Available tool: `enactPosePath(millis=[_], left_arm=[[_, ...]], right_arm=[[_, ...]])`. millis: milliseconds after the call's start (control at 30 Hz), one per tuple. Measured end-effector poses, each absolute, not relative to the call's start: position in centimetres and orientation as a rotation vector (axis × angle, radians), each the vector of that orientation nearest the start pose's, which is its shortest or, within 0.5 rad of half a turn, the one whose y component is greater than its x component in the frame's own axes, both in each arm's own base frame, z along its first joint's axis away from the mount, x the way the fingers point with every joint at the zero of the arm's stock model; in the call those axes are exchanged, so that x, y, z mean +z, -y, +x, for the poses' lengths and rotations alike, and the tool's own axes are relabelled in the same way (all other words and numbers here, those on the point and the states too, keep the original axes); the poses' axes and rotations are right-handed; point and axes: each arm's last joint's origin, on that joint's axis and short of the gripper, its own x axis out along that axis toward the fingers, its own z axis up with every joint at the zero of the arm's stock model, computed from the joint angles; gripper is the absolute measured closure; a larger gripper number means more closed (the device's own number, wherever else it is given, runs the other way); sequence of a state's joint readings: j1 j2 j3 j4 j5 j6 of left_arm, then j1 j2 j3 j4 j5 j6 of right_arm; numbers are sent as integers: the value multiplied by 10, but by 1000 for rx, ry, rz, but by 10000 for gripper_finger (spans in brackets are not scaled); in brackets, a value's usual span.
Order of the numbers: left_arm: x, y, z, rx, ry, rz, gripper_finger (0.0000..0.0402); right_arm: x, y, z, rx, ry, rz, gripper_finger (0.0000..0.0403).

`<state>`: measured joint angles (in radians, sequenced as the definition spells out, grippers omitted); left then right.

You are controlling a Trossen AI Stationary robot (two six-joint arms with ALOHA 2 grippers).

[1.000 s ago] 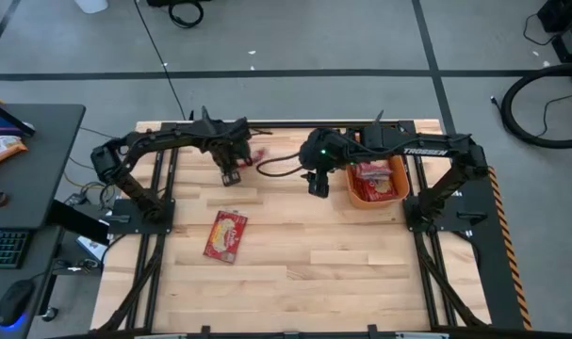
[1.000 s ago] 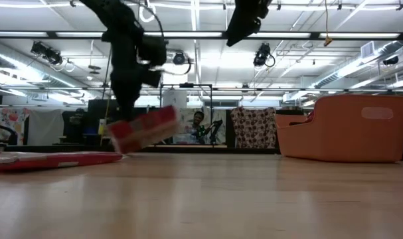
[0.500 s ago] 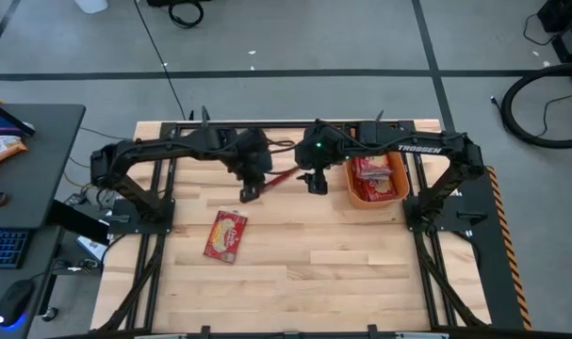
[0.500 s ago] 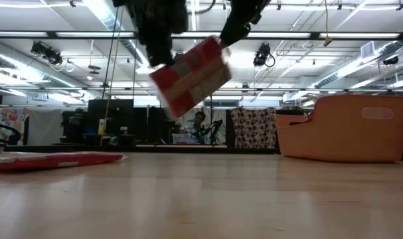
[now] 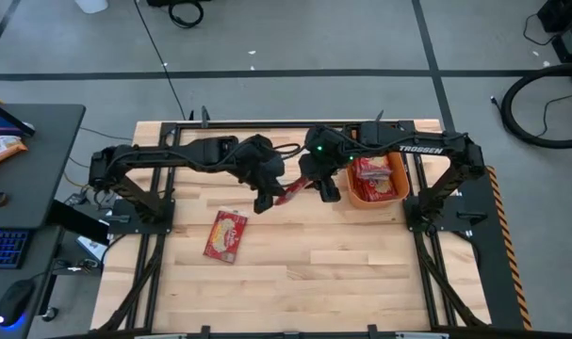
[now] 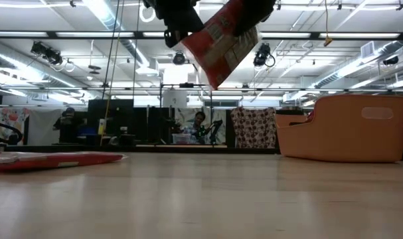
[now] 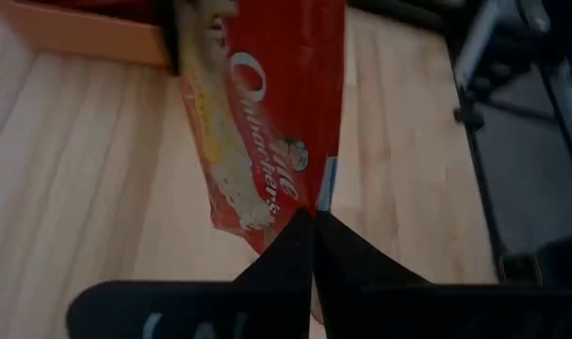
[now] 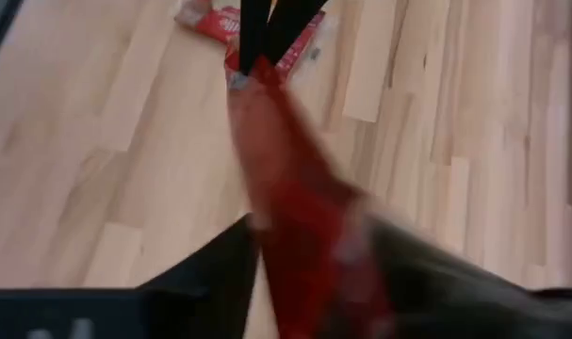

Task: Sort popcorn bags into baskets
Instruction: Put the red popcorn bag into the orange bin

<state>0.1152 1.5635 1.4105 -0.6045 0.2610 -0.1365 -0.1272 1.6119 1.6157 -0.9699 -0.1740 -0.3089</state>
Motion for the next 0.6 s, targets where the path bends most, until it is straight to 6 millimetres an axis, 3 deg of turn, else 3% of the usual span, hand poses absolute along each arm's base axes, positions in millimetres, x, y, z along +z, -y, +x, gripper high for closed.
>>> enactPosePath(millis=[267, 400, 600], left_arm=[[326, -21, 335, 126, -757, -444, 302], [328, -6, 329, 186, -777, -482, 257], [325, 25, 327, 202, -794, -418, 243]], right_arm=[[352, 36, 312, 155, -1027, -162, 336], [351, 38, 298, 115, -1138, -163, 389], [349, 44, 292, 63, -1197, -108, 371]])
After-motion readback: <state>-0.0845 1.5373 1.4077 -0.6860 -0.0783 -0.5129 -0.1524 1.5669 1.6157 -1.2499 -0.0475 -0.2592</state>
